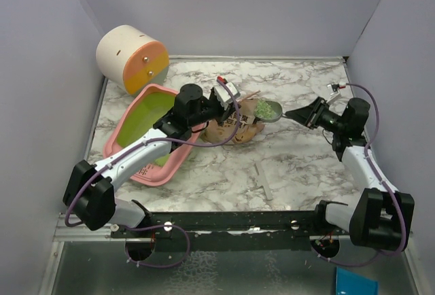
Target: Fill the litter box with clean litter
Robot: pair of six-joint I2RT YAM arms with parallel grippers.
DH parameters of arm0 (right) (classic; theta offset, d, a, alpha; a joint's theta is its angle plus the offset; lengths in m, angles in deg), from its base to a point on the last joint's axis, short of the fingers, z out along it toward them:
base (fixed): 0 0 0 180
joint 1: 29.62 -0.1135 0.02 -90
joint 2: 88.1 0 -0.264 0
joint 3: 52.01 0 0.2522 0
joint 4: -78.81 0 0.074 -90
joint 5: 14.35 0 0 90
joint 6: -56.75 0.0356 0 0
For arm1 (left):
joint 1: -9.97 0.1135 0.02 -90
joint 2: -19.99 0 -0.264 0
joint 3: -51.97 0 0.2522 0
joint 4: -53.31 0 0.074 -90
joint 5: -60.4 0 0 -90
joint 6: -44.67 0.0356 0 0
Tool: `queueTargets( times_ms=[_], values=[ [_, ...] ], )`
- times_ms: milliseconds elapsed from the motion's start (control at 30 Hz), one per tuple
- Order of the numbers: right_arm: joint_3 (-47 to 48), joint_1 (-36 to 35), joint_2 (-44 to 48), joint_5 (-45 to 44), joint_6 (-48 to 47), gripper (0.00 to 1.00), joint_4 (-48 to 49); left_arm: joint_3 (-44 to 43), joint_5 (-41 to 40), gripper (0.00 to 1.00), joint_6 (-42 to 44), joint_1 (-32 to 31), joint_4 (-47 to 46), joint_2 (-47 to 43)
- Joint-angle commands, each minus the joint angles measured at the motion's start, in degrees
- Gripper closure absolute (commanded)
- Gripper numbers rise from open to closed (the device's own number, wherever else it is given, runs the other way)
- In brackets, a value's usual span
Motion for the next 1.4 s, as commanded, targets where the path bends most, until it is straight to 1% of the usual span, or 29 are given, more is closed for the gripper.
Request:
queueTargets(
  times_ms=[0, 133, 233, 400, 567, 733, 867, 1133, 1367],
  values=[
    [-3.43, 0.28, 1.78, -2.32, 0.93, 0.99, 4.63, 1.12, -0.36, 0.97, -2.12, 0.14, -4.46, -3.13],
    [-7.36, 0.34, 3.33, -3.43, 3.93, 0.99, 8.72, 1.4, -1.02, 0.96, -2.79, 0.22, -4.85, -3.28],
    [-9.61, 0.32, 6.57, -6.49, 4.36, 0.99, 9.55, 1.42, -1.35, 0.92, -3.31, 0.22, -5.31, -3.12],
    [-10.33, 0.49, 10.88, -10.72, 3.69, 0.99, 6.91, 0.91, -1.41, 0.88, -3.99, 0.22, -5.28, -2.26],
    [-10.19, 0.98, 12.6, -10.99, 5.38, 0.99, 6.16, -0.07, -2.11, 0.85, -4.08, 0.22, -4.6, -1.2],
    [-9.4, 1.48, 15.69, -12.9, 4.57, 0.99, 1.94, -1.04, -3.77, 0.83, -4.2, 0.22, -4.01, -0.26],
    [-10.0, 2.09, 17.52, -13.66, 5.25, 0.99, 1.04, -1.22, -3.79, 0.8, -4.81, 0.22, -4.47, 0.15],
    [-8.88, 2.65, 21.91, -18.34, 7.48, 0.99, -4.24, -2.54, -4.2, 0.7, -5.57, 0.27, -3.64, 1.0],
    [-8.69, 3.09, 22.95, -19.43, 10.05, 0.99, -3.88, -2.46, -4.84, 0.65, -5.9, 0.22, -3.75, 0.68]
  ],
)
